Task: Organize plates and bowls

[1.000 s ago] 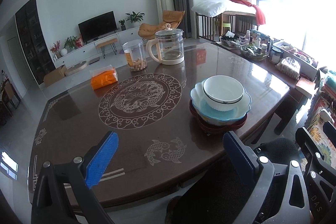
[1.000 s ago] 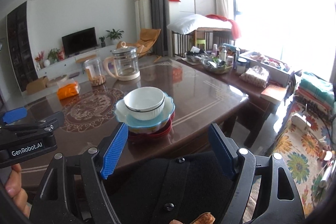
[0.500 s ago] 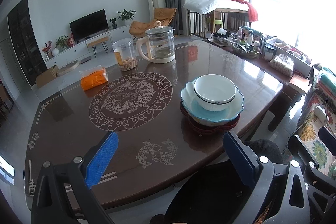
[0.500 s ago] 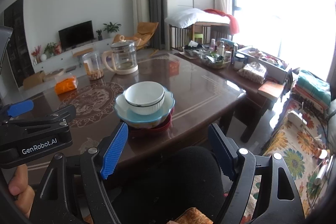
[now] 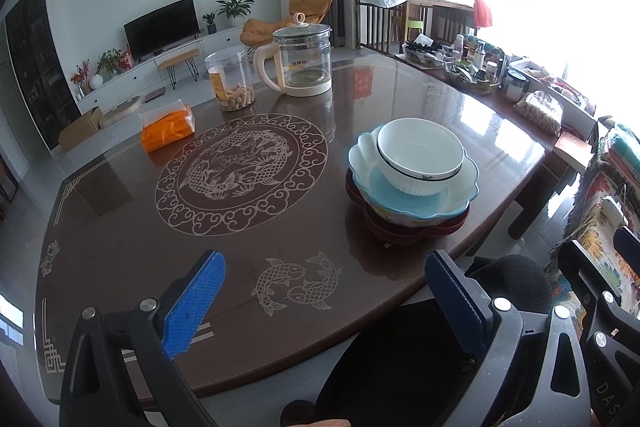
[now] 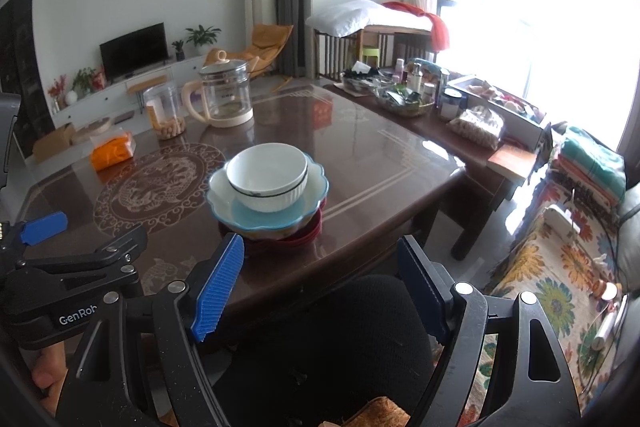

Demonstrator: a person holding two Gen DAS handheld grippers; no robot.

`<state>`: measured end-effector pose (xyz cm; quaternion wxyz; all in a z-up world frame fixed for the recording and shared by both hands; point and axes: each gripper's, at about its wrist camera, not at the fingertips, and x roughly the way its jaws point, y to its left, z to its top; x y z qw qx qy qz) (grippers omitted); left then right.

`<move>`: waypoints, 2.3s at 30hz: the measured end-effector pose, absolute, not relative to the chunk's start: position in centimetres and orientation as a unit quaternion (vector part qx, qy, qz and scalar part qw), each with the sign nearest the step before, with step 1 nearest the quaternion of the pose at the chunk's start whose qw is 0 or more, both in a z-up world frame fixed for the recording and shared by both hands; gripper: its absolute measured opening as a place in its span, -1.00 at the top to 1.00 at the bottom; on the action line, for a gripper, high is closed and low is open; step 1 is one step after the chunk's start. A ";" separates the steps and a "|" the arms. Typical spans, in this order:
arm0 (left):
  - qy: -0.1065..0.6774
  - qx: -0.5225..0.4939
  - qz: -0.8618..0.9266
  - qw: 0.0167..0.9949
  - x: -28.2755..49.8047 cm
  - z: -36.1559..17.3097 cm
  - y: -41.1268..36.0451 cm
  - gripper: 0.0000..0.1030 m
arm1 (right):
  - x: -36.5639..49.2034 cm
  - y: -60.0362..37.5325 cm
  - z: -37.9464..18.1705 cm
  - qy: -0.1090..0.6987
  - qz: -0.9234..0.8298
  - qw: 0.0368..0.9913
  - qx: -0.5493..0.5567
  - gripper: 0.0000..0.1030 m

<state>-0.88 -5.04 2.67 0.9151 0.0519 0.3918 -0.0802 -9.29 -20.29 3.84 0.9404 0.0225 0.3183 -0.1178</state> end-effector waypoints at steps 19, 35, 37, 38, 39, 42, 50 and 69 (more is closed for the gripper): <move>0.416 0.047 -0.106 0.902 2.6 0.9 -3.5 -0.93 | -6.7 -19.4 2.8 0.347 -0.148 0.926 0.012 -0.58; 0.418 0.070 -0.125 0.897 2.6 1.1 -5.1 -0.93 | -6.8 -20.0 2.8 0.343 -0.160 0.925 0.021 -0.58; 0.420 0.070 -0.125 0.896 2.4 1.0 -5.2 -0.93 | -6.9 -20.4 2.7 0.345 -0.159 0.925 0.027 -0.58; 0.421 0.069 -0.125 0.896 2.3 1.0 -5.3 -0.93 | -6.9 -20.6 2.6 0.346 -0.157 0.924 0.031 -0.58; 0.421 0.069 -0.124 0.896 2.3 1.0 -5.3 -0.93 | -7.0 -20.7 2.6 0.346 -0.154 0.925 0.035 -0.58; 0.419 0.065 -0.120 0.898 2.0 1.0 -5.1 -0.93 | -7.0 -20.8 2.3 0.345 -0.145 0.926 0.040 -0.58; 0.439 0.026 -0.119 0.890 1.8 -0.6 -4.2 -0.93 | -7.4 -20.2 0.8 0.360 -0.120 0.925 0.026 -0.58; 0.437 0.062 -0.100 0.891 1.1 -1.3 -5.3 -0.93 | -7.4 -22.1 0.1 0.364 -0.108 0.923 0.066 -0.58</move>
